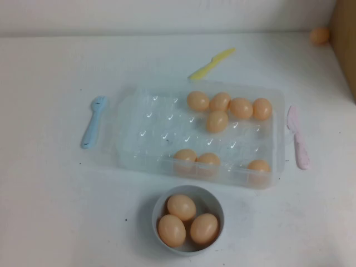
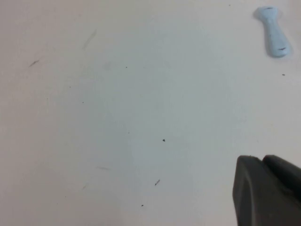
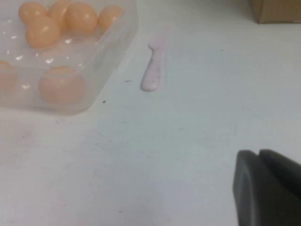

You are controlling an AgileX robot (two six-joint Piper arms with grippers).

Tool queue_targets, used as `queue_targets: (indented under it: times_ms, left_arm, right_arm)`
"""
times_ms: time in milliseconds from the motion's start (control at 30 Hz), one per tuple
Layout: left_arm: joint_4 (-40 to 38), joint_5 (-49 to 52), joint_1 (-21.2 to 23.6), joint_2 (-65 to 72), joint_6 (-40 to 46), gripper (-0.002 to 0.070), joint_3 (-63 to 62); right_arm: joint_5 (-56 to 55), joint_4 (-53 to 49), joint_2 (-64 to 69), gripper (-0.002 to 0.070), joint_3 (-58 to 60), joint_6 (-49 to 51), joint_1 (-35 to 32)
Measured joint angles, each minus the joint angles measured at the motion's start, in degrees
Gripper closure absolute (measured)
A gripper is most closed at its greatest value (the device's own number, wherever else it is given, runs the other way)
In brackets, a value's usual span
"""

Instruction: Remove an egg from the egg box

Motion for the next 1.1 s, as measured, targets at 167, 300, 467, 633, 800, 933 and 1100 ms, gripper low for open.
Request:
queue_targets:
  times_ms: [167, 300, 467, 633, 800, 933, 1100]
  left_arm:
    - [0.00, 0.00, 0.00, 0.00, 0.00, 0.0679, 0.00]
    - [0.00, 0.00, 0.00, 0.00, 0.00, 0.0679, 0.00]
    - [0.00, 0.00, 0.00, 0.00, 0.00, 0.0679, 0.00]
    - [0.00, 0.00, 0.00, 0.00, 0.00, 0.0679, 0.00]
    - [0.00, 0.00, 0.00, 0.00, 0.00, 0.0679, 0.00]
    - [0.00, 0.00, 0.00, 0.00, 0.00, 0.0679, 0.00]
    - [0.00, 0.00, 0.00, 0.00, 0.00, 0.0679, 0.00]
  right_arm:
    - [0.00, 0.00, 0.00, 0.0694, 0.00, 0.00, 0.00]
    - [0.00, 0.00, 0.00, 0.0694, 0.00, 0.00, 0.00]
    - [0.00, 0.00, 0.00, 0.0694, 0.00, 0.00, 0.00]
    - [0.00, 0.00, 0.00, 0.0694, 0.00, 0.00, 0.00]
    - [0.00, 0.00, 0.00, 0.0694, 0.00, 0.00, 0.00]
    - [-0.11, 0.00, 0.00, 0.0694, 0.00, 0.00, 0.00]
    - [-0.24, 2.06, 0.00, 0.0694, 0.00, 0.00, 0.00]
